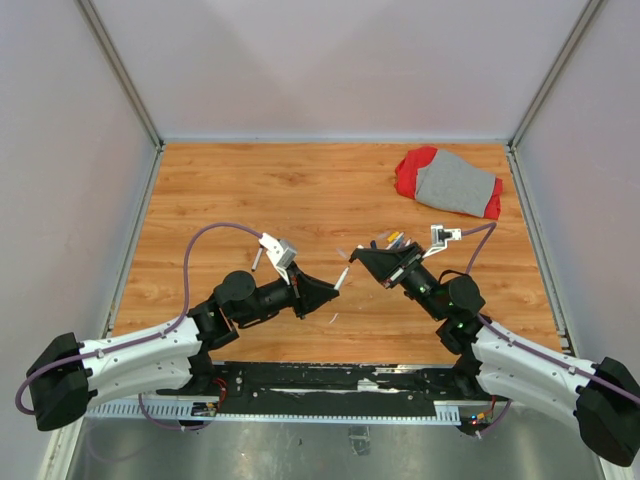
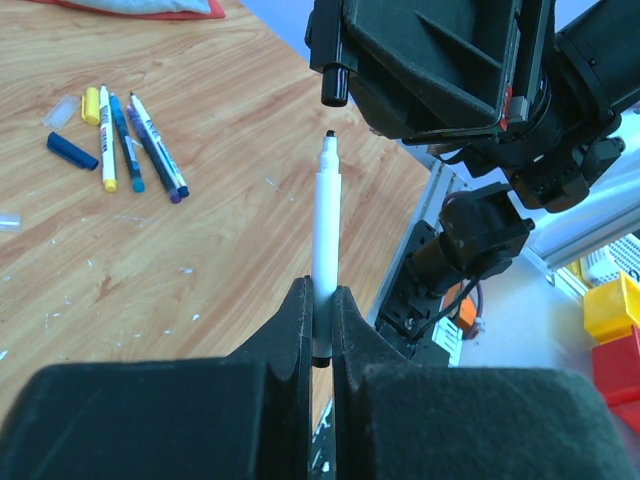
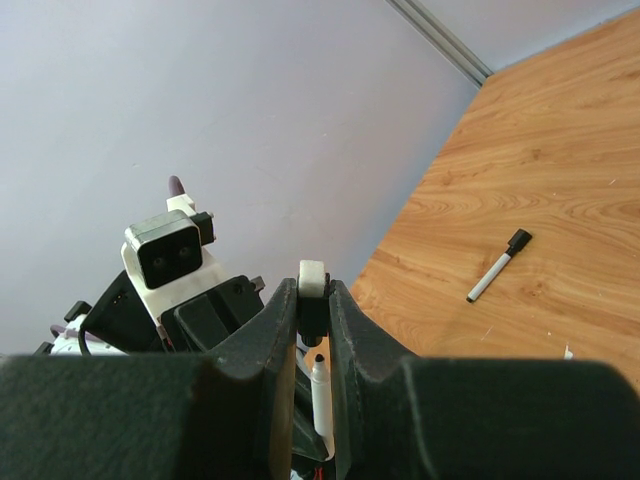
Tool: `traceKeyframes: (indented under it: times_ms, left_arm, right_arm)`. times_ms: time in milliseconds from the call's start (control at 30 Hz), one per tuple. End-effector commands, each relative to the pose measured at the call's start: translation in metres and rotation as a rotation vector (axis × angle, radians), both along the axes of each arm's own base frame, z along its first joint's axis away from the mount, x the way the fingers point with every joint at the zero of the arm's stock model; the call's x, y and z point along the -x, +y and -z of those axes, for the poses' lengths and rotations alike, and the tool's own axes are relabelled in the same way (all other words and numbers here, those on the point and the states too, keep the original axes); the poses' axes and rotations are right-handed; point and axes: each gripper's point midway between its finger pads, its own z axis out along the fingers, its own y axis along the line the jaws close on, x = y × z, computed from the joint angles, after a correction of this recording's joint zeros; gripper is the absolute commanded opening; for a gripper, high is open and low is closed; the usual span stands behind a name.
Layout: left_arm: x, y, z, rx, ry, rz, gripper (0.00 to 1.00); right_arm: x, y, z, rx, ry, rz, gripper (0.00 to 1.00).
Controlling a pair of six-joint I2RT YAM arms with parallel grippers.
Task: Insert the pens into the pen caps
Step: Insert the pen cap onto the pen.
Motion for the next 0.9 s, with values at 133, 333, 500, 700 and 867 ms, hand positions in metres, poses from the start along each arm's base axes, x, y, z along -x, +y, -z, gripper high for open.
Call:
traceKeyframes:
  times_ms: [133,333,500,700,867]
  left_arm:
    - [0.0015,-0.0031,-0.0209,0.057,-0.042,0.008,0.01]
    - [0.0008,-0.0026,-0.023,0.062,-0.045,0.003,0.01]
    - [0.0008,-0.0031,-0.0214,0.062,-0.041,0.004,0.01]
    - [0.0008,-0.0039,-0.0203,0.064,-0.037,0.006,0.01]
    - [0.0011,-0.0048,-0.0192,0.062,-0.034,0.009,0.01]
  right_arm:
    - [0.0088,0.0057,-0.0189,-0.005,-0.052,-0.039,0.01]
    - [0.0094,0.0052,-0.0148,0.009,-0.046,-0.039,0.01]
    - [0.0116,0.0048,-0.0146,0.008,-0.051,-0.046,0.01]
    - [0.0146,0.0052,-0.0175,0.001,-0.062,-0.059,0.01]
    - [0.0157,0.0067,-0.0175,0.001,-0.064,-0.07,0.01]
